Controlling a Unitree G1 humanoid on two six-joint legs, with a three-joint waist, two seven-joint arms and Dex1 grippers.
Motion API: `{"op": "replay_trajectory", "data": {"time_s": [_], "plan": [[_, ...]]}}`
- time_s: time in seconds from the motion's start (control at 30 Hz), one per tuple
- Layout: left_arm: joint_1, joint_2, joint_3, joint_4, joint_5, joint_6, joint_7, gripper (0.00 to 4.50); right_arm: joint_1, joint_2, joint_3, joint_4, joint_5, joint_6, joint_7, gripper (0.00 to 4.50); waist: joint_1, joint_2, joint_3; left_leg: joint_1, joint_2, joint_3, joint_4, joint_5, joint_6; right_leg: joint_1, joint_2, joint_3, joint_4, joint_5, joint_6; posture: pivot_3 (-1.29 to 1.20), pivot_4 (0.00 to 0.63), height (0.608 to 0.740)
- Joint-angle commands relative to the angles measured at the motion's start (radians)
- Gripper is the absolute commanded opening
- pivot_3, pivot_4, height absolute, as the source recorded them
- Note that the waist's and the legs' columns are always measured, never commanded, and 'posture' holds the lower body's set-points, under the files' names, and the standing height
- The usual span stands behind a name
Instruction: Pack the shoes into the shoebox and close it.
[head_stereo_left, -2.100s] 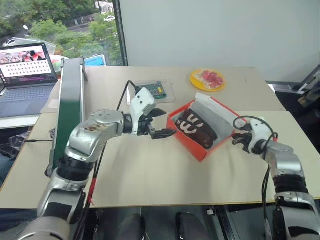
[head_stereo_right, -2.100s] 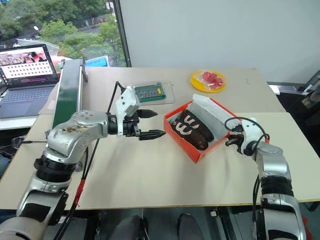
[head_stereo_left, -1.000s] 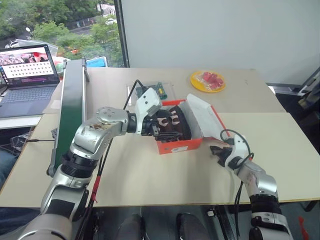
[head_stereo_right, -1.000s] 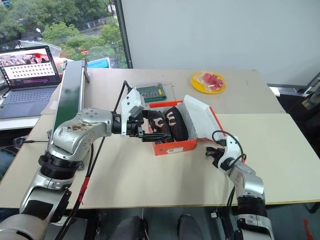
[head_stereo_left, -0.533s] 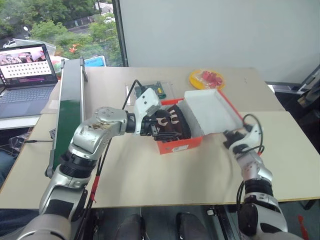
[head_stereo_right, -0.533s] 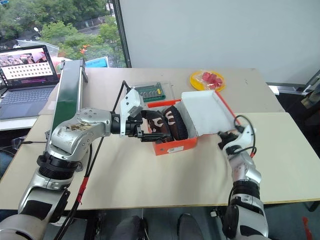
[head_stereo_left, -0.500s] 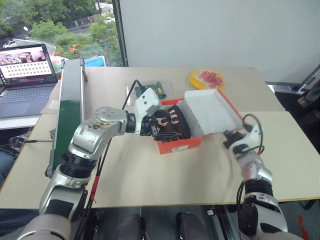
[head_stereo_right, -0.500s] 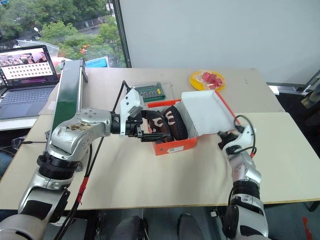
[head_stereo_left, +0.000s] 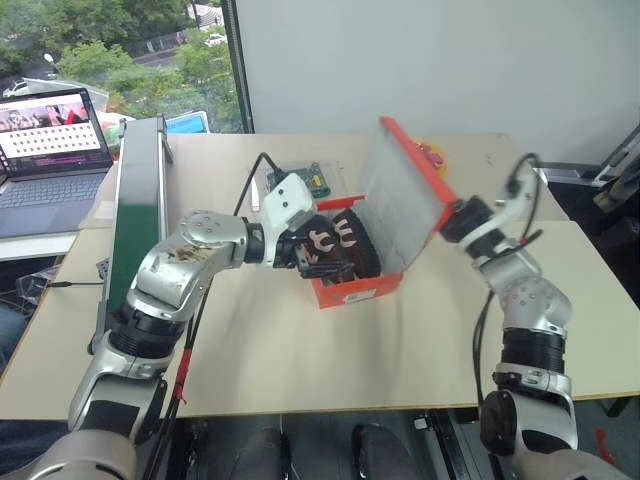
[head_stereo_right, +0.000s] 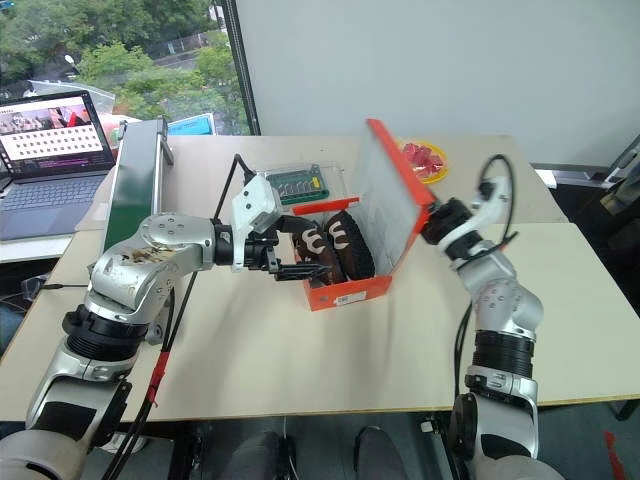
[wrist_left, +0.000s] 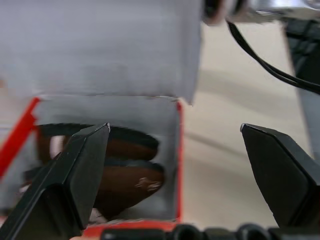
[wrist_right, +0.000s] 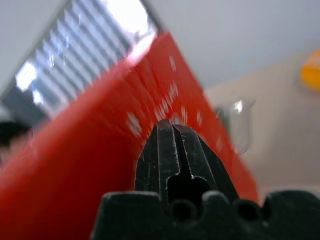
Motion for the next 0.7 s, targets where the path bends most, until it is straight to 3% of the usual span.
{"op": "replay_trajectory", "data": {"time_s": [0.03,0.3,0.7], "plan": [[-0.014,0.0,0.066,-0.025,0.019,-0.027,0.057,4.5,-0.006,0.009,0.014,-0.001,-0.01,-0.002,0.012,0.05,0.003,0.0,0.0,-0.001,0.0,0.0,0.0,0.0,0.0,-0.001,0.0,0.0,0.0,0.0,0.0,0.0,0.15,0.74],[0.091,0.038,0.168,-0.098,0.021,0.01,0.167,4.5,-0.098,0.02,0.152,0.123,-0.133,-0.015,0.073,0.05,-0.004,0.0,0.0,-0.002,0.001,0.0,0.0,0.0,0.0,-0.002,0.0,0.0,0.0,0.0,0.0,0.0,0.15,0.74],[0.207,0.017,0.147,-0.102,0.066,0.059,0.283,4.5,-0.383,0.082,0.358,0.45,-0.388,-0.124,0.187,0.05,-0.003,0.0,0.0,-0.002,0.001,0.0,0.0,0.001,-0.001,-0.003,0.0,-0.001,0.001,0.0,0.0,0.0,0.15,0.74]]}}
